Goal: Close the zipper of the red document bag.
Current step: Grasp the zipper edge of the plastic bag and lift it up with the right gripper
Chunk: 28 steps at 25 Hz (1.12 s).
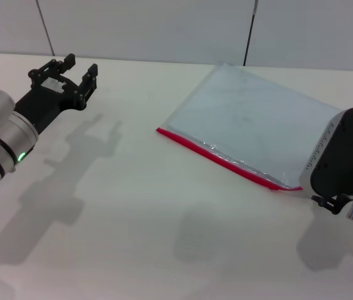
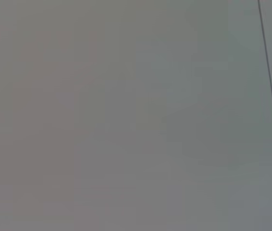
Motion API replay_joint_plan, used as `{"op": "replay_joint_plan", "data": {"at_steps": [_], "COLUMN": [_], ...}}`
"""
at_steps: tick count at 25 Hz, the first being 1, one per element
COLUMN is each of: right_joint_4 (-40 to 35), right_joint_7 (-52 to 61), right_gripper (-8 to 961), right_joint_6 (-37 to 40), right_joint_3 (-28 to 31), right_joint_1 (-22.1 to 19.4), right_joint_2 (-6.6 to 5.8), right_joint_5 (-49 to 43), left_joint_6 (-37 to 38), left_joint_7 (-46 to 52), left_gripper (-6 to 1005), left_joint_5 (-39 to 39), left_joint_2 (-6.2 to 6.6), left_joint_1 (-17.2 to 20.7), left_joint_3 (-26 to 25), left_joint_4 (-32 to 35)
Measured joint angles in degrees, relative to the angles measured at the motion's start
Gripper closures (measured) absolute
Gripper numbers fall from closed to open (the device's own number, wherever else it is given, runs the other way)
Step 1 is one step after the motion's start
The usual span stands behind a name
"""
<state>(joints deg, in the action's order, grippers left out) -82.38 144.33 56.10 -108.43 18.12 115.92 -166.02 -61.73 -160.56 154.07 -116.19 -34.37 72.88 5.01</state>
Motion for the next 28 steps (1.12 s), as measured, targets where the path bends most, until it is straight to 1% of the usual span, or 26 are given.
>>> {"op": "replay_joint_plan", "data": {"at_steps": [3,8,14,21,25,28], "right_joint_4": [0.56,1.39,2.85,3.21,1.53,-1.65], "right_joint_7": [0.00,0.01,0.01,0.06,0.50,0.75], "right_gripper": [566,627,665,741,784,813], "right_joint_6": [0.05,0.53,1.79,2.44,2.45,2.40], "right_joint_3": [0.08,0.34,0.50,0.78,0.87,1.05], "right_joint_1": [0.30,0.83,2.20,2.95,2.83,1.67], "right_joint_2": [-0.06,-0.13,-0.18,-0.17,-0.09,-0.02], "right_joint_5": [0.00,0.00,-0.10,-0.10,-0.10,-0.09], "left_joint_6": [0.00,0.02,0.04,0.04,0.04,-0.09], "left_joint_7": [1.26,1.79,1.69,1.81,1.84,1.87], "left_gripper": [512,512,512,511,511,511], "left_joint_5": [-0.17,-0.31,-0.35,-0.36,-0.51,-2.86], "left_joint_2": [0.00,0.07,0.09,0.09,0.09,0.11], "left_joint_1": [0.00,-0.08,-0.09,-0.09,-0.09,-0.18], "left_joint_3": [0.13,0.30,0.33,0.33,0.35,0.39], "left_joint_4": [0.00,0.05,0.09,0.09,0.09,0.34]}}
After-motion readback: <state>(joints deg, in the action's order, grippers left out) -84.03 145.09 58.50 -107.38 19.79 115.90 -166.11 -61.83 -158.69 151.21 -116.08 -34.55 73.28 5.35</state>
